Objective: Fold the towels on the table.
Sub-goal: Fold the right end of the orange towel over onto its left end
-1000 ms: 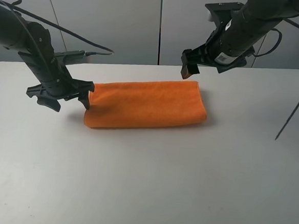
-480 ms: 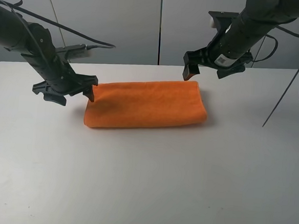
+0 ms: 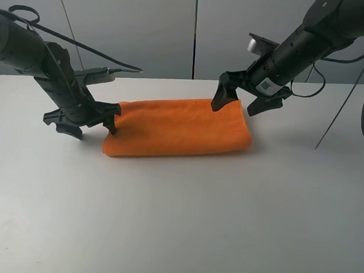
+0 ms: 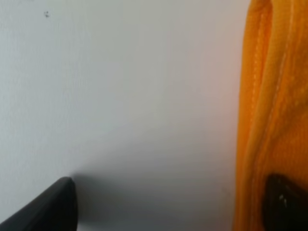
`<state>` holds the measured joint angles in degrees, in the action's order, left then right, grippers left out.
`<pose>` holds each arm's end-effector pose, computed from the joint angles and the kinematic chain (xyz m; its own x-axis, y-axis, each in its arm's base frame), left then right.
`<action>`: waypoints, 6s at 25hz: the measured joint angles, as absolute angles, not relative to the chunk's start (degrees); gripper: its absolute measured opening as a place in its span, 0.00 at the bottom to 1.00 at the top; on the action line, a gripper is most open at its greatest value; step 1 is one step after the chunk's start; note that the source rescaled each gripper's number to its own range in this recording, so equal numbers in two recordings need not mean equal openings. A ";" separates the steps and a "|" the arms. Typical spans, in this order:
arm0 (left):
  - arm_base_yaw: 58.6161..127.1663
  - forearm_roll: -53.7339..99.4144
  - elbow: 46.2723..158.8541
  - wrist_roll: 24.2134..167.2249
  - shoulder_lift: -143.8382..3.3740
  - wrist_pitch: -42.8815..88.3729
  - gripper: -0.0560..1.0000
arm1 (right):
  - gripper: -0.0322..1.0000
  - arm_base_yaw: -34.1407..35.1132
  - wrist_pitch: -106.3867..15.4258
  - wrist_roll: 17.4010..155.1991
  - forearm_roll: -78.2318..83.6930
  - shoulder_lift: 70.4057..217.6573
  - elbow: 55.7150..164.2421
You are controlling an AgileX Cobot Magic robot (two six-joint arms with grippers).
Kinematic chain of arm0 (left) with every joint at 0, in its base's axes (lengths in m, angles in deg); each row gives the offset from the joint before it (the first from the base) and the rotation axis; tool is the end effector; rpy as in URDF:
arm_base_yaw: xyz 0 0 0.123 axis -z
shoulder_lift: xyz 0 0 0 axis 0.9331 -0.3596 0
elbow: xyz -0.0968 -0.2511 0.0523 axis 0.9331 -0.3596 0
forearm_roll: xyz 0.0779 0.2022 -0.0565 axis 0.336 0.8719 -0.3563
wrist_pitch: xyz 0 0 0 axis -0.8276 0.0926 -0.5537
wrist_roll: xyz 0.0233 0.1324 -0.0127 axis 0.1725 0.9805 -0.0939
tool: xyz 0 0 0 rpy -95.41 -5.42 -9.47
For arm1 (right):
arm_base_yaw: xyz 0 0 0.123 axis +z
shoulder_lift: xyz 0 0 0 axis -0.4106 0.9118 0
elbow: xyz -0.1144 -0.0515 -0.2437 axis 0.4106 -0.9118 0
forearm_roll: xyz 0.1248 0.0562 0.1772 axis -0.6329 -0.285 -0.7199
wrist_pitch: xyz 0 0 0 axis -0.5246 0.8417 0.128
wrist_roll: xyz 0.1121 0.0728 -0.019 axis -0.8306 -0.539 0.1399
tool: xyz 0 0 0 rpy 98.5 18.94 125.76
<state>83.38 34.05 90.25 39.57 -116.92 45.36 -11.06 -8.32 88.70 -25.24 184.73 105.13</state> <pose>0.3615 -0.0956 0.0617 -0.9536 -0.1764 -0.2441 -0.1486 0.9806 -0.1282 0.3549 0.1420 0.1354 -0.9422 -0.2001 -0.2685 -0.3004 0.8596 0.4133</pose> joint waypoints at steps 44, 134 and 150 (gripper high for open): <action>83.38 33.60 90.62 40.85 -117.11 46.49 1.00 | 1.00 -18.23 -11.95 102.77 -41.93 195.70 105.48; 83.38 36.96 90.62 43.74 -117.20 48.39 0.99 | 0.07 5.99 -10.79 98.61 -75.17 203.43 118.28; 83.38 39.58 90.62 43.63 -117.20 48.39 0.99 | 0.07 6.26 -11.86 97.73 -78.85 207.02 118.93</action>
<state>83.38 39.58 90.62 43.63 -117.20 48.39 6.26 -11.86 97.73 -78.85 207.02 118.93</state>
